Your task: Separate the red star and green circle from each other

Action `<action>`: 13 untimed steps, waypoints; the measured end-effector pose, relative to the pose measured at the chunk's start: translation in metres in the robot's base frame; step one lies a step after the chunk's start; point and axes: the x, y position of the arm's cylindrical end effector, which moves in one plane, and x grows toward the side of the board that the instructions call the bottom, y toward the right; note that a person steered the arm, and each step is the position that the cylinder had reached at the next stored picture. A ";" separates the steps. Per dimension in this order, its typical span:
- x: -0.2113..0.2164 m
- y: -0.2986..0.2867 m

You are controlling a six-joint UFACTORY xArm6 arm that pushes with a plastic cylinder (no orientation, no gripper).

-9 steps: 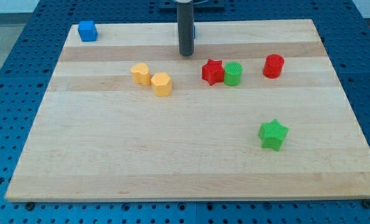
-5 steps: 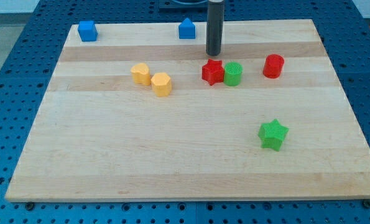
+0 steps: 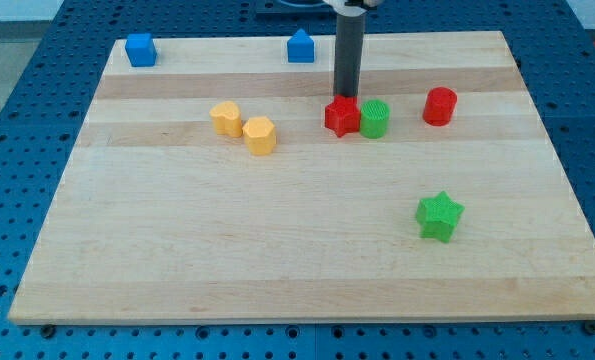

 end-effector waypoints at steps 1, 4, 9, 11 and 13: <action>0.000 0.012; 0.002 0.013; 0.021 0.061; 0.047 0.081; 0.057 0.135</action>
